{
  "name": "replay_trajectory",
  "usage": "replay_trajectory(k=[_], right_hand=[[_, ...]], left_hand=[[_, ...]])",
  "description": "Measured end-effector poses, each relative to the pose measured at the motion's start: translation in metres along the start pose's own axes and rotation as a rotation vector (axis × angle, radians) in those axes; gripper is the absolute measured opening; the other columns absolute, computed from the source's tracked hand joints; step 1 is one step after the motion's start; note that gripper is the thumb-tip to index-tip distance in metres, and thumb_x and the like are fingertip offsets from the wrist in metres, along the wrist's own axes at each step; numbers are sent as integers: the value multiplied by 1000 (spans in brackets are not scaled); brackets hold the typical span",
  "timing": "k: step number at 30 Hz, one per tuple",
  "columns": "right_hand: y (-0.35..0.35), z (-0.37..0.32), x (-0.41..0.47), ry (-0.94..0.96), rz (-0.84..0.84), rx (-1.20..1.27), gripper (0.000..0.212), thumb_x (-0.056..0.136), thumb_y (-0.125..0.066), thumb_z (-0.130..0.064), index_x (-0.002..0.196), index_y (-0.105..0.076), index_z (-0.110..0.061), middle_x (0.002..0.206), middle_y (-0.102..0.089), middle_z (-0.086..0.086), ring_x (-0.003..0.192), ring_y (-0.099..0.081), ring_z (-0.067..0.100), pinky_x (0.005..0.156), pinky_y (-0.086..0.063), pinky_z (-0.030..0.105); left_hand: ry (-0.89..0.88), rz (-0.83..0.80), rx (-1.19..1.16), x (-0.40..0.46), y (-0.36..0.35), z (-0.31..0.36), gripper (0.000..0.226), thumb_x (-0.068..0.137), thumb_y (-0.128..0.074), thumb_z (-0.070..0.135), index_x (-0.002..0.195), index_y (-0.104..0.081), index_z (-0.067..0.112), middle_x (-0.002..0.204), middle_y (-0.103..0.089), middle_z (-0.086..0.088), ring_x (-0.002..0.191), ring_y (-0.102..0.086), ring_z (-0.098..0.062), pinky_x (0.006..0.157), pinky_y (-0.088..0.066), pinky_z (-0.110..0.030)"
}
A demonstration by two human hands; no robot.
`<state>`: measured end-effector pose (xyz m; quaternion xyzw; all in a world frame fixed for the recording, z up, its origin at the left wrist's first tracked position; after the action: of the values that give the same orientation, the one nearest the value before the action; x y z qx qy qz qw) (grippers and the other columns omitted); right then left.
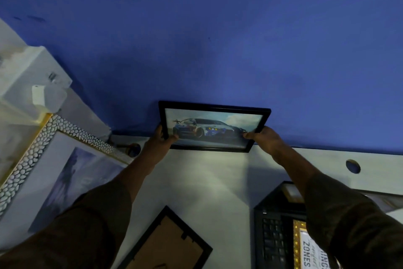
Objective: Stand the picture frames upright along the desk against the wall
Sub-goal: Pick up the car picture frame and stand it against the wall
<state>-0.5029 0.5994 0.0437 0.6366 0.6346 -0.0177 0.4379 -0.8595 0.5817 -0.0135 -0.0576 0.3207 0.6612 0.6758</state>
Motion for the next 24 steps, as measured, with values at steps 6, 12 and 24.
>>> replay_trajectory(k=[6, 12, 24], right_hand=[[3, -4, -16, 13, 31, -42, 54, 89, -72, -41, 128, -61, -5, 122, -65, 13, 116, -61, 35, 100, -50, 45], [19, -3, -45, 24, 77, -94, 44, 90, -69, -46, 95, -53, -5, 102, -57, 14, 92, -53, 30, 76, -41, 35], [-14, -47, -142, 392, -77, -156, 57, 93, -60, -54, 123, -62, -5, 130, -63, 16, 113, -59, 33, 85, -46, 34]], left_hand=[[46, 58, 98, -36, -9, 29, 91, 91, -68, 33, 160, -9, 22, 156, -39, -6, 141, -40, -31, 111, -34, -42], [109, 111, 128, -67, -16, 19, 95, 93, -65, 37, 159, -1, 15, 164, -24, -14, 146, -32, -34, 114, -29, -37], [32, 356, 64, -226, -1, -33, 115, 66, -62, 80, 157, -22, 21, 161, -32, -4, 145, -34, -25, 122, -26, -45]])
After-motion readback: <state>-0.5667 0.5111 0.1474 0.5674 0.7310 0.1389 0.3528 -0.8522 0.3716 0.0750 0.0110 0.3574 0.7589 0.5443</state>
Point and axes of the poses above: each hand's wrist, its own x-axis towards the middle knuckle, its own y-axis out of the back of the hand, z = x × y, the point moved 6 cm from there along x, towards the middle knuckle
